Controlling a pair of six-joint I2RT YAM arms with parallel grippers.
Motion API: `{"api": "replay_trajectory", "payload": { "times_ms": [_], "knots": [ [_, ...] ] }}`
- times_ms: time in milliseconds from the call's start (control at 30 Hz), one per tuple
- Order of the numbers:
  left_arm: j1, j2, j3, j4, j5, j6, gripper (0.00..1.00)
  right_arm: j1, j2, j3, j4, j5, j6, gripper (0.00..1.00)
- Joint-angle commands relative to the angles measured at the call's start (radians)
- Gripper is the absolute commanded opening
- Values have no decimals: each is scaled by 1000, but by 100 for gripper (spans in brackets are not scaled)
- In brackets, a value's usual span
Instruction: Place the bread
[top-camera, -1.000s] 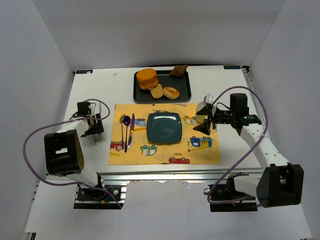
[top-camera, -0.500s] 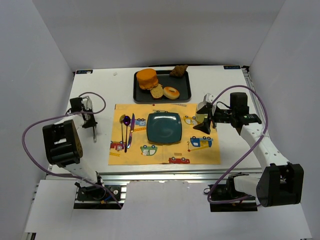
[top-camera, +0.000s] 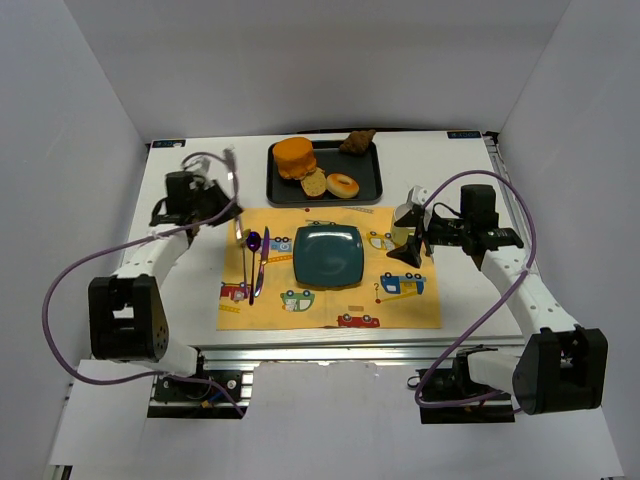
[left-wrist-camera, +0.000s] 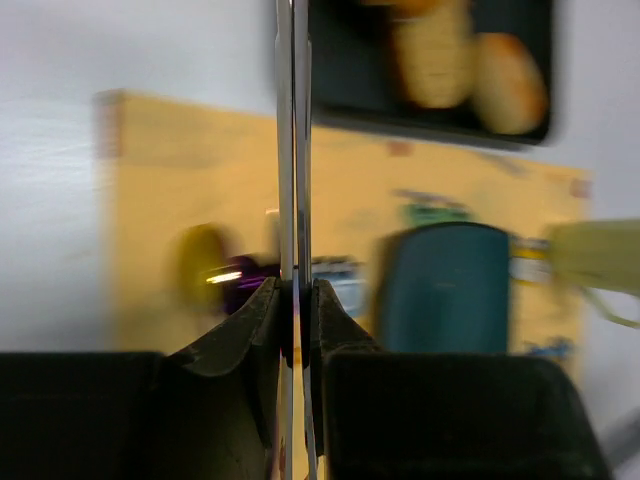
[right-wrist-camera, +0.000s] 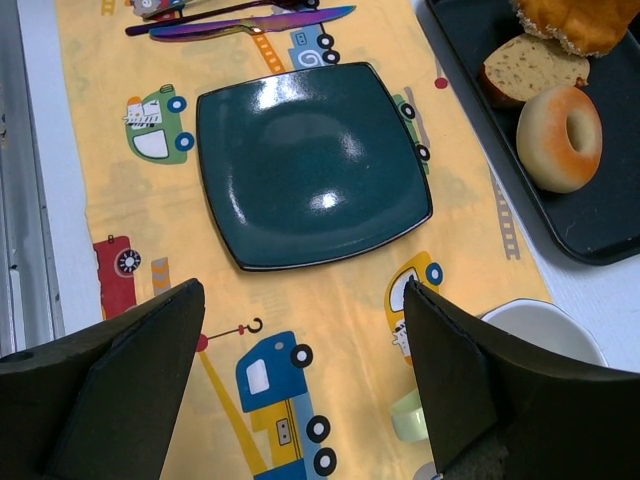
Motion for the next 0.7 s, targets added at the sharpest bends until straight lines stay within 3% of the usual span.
{"api": "replay_trajectory", "payload": {
  "times_ms": [0,167,367,667],
  "knots": [
    [-162,4,30,166,109,-265,23,-3,-31,27,37,1,17,85],
    [-305,96,77,307,141,-439,38,-8,-48,13,44,8,23,85],
    [-375,189,186,254,124,-446,51,-16,-68,-2,53,13,30,86],
    [-395,272,260,169,50,-432,51,-27,-89,-24,63,11,33,86]
  ]
}}
